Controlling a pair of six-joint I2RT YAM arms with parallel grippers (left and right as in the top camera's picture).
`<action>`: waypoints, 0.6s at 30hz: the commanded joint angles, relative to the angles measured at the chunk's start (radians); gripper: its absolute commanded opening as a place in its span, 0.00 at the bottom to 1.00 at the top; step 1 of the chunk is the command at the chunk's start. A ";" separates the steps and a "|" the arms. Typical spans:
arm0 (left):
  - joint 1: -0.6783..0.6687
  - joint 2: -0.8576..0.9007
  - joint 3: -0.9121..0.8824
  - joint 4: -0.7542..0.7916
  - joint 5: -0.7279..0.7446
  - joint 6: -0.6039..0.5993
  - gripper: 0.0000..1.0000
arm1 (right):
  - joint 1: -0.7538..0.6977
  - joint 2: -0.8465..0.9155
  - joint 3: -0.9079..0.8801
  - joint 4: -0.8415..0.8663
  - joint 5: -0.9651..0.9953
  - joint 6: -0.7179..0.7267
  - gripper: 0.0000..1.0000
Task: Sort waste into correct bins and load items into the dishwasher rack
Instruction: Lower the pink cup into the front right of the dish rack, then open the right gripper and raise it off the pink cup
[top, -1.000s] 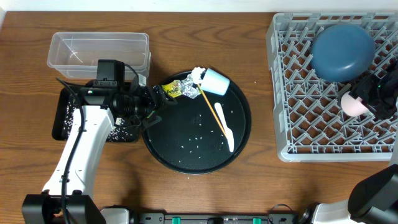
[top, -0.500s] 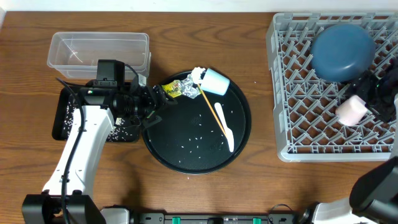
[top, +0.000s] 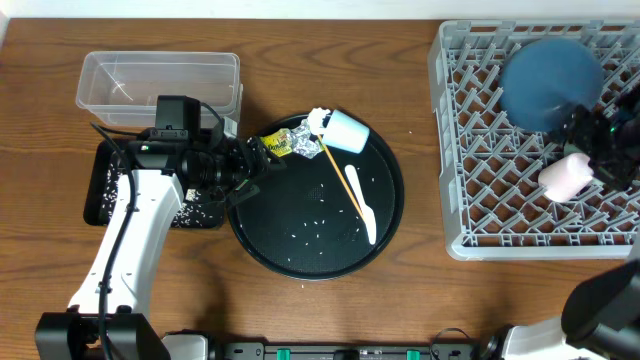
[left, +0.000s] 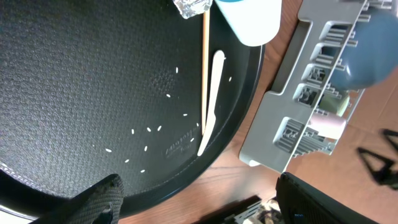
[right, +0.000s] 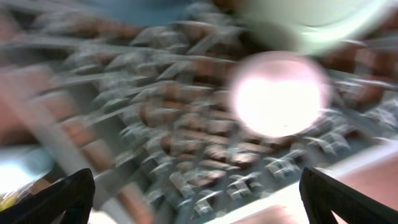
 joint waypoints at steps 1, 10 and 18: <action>-0.002 -0.005 0.007 0.002 -0.013 0.055 0.80 | 0.027 -0.087 0.062 -0.036 -0.393 -0.207 0.99; -0.041 0.043 0.007 0.189 -0.012 0.114 0.80 | 0.210 -0.128 0.044 -0.143 -0.535 -0.380 0.99; -0.117 0.208 0.007 0.477 0.000 0.246 0.80 | 0.356 -0.128 -0.078 -0.081 -0.518 -0.380 0.99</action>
